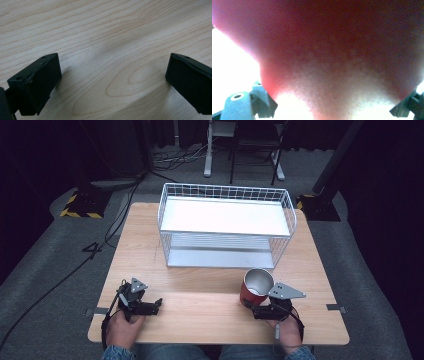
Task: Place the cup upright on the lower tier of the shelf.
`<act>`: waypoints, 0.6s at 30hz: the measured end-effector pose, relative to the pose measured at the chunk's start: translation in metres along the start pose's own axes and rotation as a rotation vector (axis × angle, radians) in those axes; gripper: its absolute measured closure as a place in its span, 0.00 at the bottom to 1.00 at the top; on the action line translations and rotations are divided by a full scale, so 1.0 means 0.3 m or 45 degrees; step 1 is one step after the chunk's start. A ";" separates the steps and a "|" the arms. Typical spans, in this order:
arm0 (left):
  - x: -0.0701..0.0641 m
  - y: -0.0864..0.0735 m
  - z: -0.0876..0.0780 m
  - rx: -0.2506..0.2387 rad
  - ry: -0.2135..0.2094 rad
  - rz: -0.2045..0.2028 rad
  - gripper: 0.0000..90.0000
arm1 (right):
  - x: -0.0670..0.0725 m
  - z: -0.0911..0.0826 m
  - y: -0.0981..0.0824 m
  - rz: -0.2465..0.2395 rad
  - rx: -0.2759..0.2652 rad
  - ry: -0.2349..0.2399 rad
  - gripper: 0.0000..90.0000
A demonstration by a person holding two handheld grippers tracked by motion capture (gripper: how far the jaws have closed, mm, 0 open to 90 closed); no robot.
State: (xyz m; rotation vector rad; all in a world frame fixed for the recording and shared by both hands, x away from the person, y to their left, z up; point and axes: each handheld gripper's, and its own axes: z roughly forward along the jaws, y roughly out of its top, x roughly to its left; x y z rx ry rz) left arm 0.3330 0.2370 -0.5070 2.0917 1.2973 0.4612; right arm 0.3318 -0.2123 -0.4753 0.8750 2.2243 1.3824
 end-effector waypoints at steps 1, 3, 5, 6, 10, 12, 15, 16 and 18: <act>0.000 0.000 0.000 0.000 0.000 0.002 0.01 | 0.000 0.005 0.007 0.003 0.001 0.000 0.19; 0.000 0.000 0.000 0.000 0.000 0.002 0.01 | -0.002 0.018 0.024 0.008 0.003 -0.003 0.19; 0.000 0.000 0.000 0.000 0.001 0.003 0.01 | -0.003 0.027 0.038 0.010 0.007 -0.010 0.19; 0.000 0.000 0.000 0.000 0.002 0.003 0.01 | -0.004 0.034 0.046 0.009 0.008 -0.010 0.19; 0.000 0.000 0.000 0.000 0.002 0.002 0.01 | -0.007 0.062 0.080 0.007 0.011 -0.016 0.19; 0.000 0.000 0.000 0.000 0.002 0.002 0.01 | -0.011 0.078 0.096 0.010 0.010 -0.016 0.19; 0.000 -0.001 0.000 0.000 0.004 0.002 0.01 | -0.018 0.105 0.120 0.022 0.012 -0.016 0.19; 0.000 -0.001 -0.001 0.001 0.005 0.003 0.01 | -0.021 0.116 0.129 0.020 0.014 -0.018 0.19; -0.002 -0.003 -0.003 0.001 0.007 -0.005 0.01 | -0.025 0.135 0.142 0.018 0.016 -0.021 0.19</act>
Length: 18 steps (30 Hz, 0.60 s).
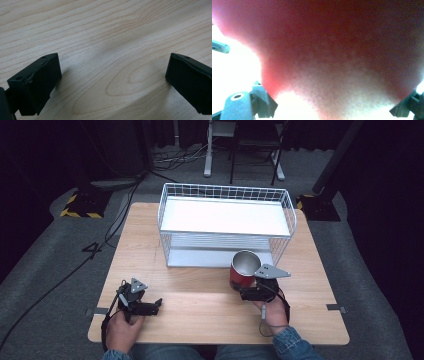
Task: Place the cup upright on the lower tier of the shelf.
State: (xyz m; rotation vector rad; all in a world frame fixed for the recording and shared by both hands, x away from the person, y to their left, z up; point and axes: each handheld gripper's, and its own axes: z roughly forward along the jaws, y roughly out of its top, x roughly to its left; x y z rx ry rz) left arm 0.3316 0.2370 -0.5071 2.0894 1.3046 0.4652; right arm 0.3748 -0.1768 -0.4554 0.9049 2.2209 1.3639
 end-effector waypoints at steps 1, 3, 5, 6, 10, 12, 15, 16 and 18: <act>0.001 0.000 -0.001 0.002 0.002 0.005 0.01 | -0.001 0.009 0.006 -0.003 0.005 -0.002 0.19; -0.001 -0.003 -0.002 -0.003 0.005 -0.002 0.01 | -0.004 0.025 0.017 -0.005 0.009 -0.004 0.19; -0.003 -0.005 -0.004 -0.002 0.011 -0.008 0.01 | -0.007 0.041 0.027 -0.008 0.018 -0.009 0.19; -0.003 -0.005 -0.005 0.001 0.008 -0.008 0.01 | -0.008 0.052 0.033 -0.003 0.017 -0.010 0.19; -0.003 -0.005 -0.005 0.002 0.008 -0.008 0.01 | -0.013 0.085 0.050 -0.007 0.030 -0.013 0.19; -0.003 -0.005 -0.005 0.002 0.008 -0.008 0.01 | -0.016 0.102 0.059 -0.004 0.035 -0.015 0.19; -0.003 -0.005 -0.005 0.001 0.007 -0.009 0.01 | -0.020 0.129 0.069 0.006 0.041 -0.018 0.19; -0.003 -0.005 -0.005 0.001 0.008 -0.009 0.01 | -0.021 0.140 0.073 0.012 0.043 -0.020 0.19; -0.003 -0.005 -0.005 0.001 0.007 -0.008 0.01 | -0.024 0.156 0.079 0.012 0.047 -0.029 0.19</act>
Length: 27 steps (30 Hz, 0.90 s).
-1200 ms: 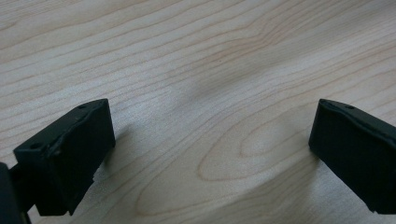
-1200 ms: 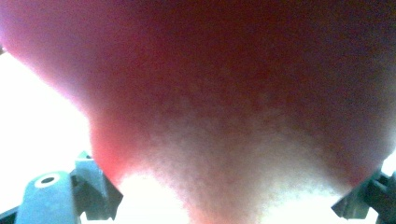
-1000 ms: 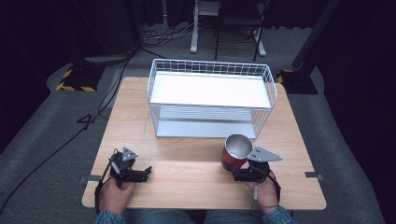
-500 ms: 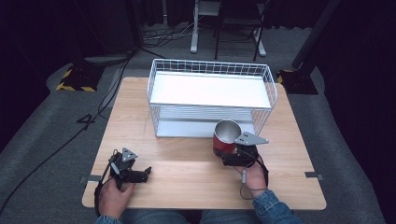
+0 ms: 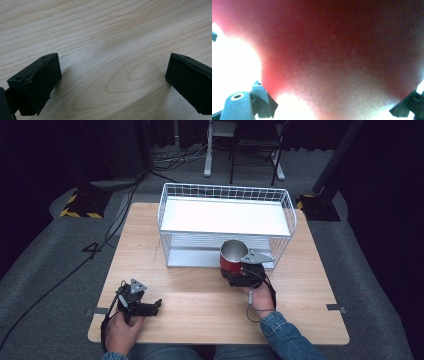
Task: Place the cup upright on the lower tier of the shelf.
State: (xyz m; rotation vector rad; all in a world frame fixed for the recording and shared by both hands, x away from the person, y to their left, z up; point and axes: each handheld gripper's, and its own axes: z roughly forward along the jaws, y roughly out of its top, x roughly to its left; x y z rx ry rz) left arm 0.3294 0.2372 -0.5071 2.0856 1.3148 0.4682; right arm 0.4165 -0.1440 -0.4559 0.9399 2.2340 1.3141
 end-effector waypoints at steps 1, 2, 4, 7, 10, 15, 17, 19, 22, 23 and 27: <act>0.000 0.000 0.000 0.000 0.000 -0.001 0.01 | -0.001 0.007 0.003 0.001 -0.001 -0.004 0.19; 0.000 0.000 0.000 0.000 0.000 0.000 0.01 | -0.002 0.023 0.011 0.003 0.002 -0.013 0.19; 0.000 0.000 0.000 0.000 0.000 0.000 0.01 | -0.004 0.039 0.020 0.002 0.001 -0.022 0.19; 0.000 0.001 0.001 -0.003 0.003 0.001 0.01 | -0.006 0.068 0.033 0.007 0.002 -0.036 0.19; 0.001 0.002 0.002 -0.005 0.001 0.001 0.01 | -0.008 0.092 0.043 0.014 -0.003 -0.050 0.19; 0.002 0.004 0.003 -0.001 -0.003 0.002 0.01 | -0.012 0.135 0.056 0.026 -0.018 -0.078 0.19; 0.002 0.004 0.003 0.000 0.000 0.002 0.01 | -0.012 0.148 0.060 0.031 -0.025 -0.087 0.19; 0.003 0.005 0.004 -0.001 -0.001 0.004 0.01 | -0.013 0.161 0.062 0.028 -0.035 -0.096 0.19; 0.002 0.006 0.005 -0.002 0.001 -0.003 0.01 | -0.014 0.188 0.065 0.044 -0.046 -0.117 0.19; 0.002 0.006 0.005 -0.002 0.001 -0.004 0.01 | -0.016 0.196 0.066 0.050 -0.050 -0.124 0.19; 0.003 0.007 0.005 0.000 0.004 -0.002 0.01 | -0.026 0.223 0.070 0.074 -0.061 -0.151 0.19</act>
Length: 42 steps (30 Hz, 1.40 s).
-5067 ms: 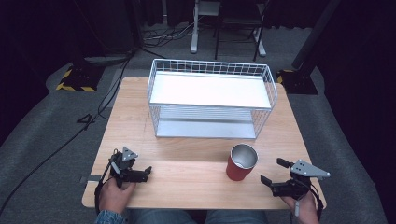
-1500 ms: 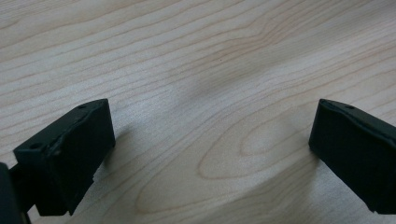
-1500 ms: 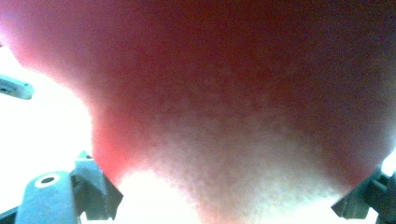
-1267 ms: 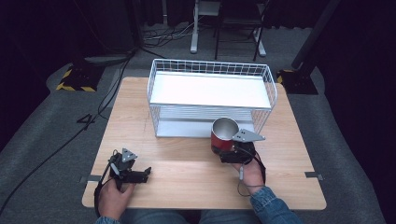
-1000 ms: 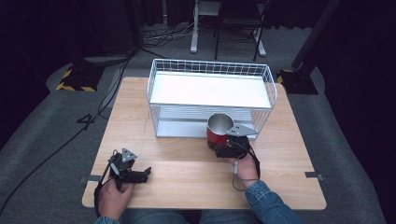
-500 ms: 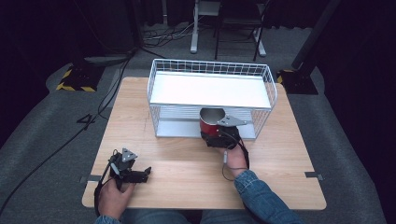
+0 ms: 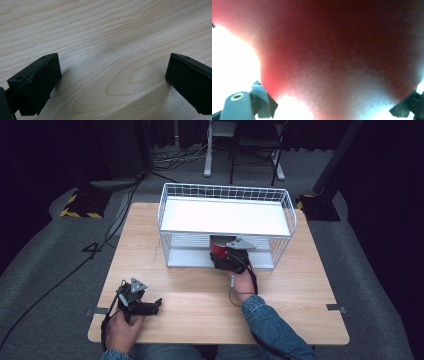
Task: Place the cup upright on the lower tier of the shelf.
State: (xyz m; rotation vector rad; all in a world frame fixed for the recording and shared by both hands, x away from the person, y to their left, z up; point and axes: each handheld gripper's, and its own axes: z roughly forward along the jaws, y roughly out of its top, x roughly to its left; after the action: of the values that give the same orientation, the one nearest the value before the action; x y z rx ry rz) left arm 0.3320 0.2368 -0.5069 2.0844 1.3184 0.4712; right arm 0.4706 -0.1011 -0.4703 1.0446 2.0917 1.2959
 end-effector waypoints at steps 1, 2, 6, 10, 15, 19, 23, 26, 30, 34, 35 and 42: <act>0.000 0.000 0.001 -0.002 0.000 -0.002 0.01 | -0.002 0.007 0.001 0.005 -0.003 -0.009 0.19; 0.000 0.000 0.001 -0.002 0.000 -0.002 0.01 | -0.002 0.012 0.003 0.014 -0.006 -0.022 0.19; 0.001 0.001 0.001 -0.001 -0.003 0.000 0.01 | -0.007 0.037 0.008 0.022 -0.012 -0.049 0.19; 0.001 0.001 0.001 -0.001 -0.003 0.001 0.01 | -0.013 0.064 0.010 0.032 -0.014 -0.079 0.19; 0.001 0.001 0.001 -0.001 -0.003 0.001 0.01 | -0.018 0.091 0.015 0.049 -0.016 -0.119 0.19; 0.001 0.001 0.002 -0.001 -0.003 0.001 0.01 | -0.018 0.102 0.015 0.066 -0.015 -0.131 0.19; 0.001 0.001 0.002 -0.003 -0.003 0.001 0.01 | -0.022 0.115 0.006 0.085 -0.007 -0.144 0.19; 0.001 0.001 0.002 -0.002 -0.003 0.001 0.01 | -0.028 0.118 0.005 0.104 -0.012 -0.142 0.19; 0.001 0.001 0.002 -0.004 -0.003 -0.003 0.01 | -0.030 0.118 0.005 0.102 -0.009 -0.138 0.19; 0.000 0.001 0.002 -0.003 -0.002 -0.003 0.01 | -0.032 0.119 0.006 0.104 -0.008 -0.135 0.19; 0.000 0.001 0.002 -0.003 -0.001 -0.003 0.01 | -0.032 0.119 0.006 0.104 -0.009 -0.134 0.19; 0.000 0.001 0.002 -0.003 -0.002 -0.003 0.01 | -0.036 0.119 0.002 0.107 -0.022 -0.118 0.17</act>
State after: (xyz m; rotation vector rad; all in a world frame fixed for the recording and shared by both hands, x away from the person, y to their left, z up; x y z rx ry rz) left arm 0.3328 0.2366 -0.5071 2.0807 1.3186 0.4703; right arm 0.5029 -0.0902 -0.4857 1.1735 1.9840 1.2778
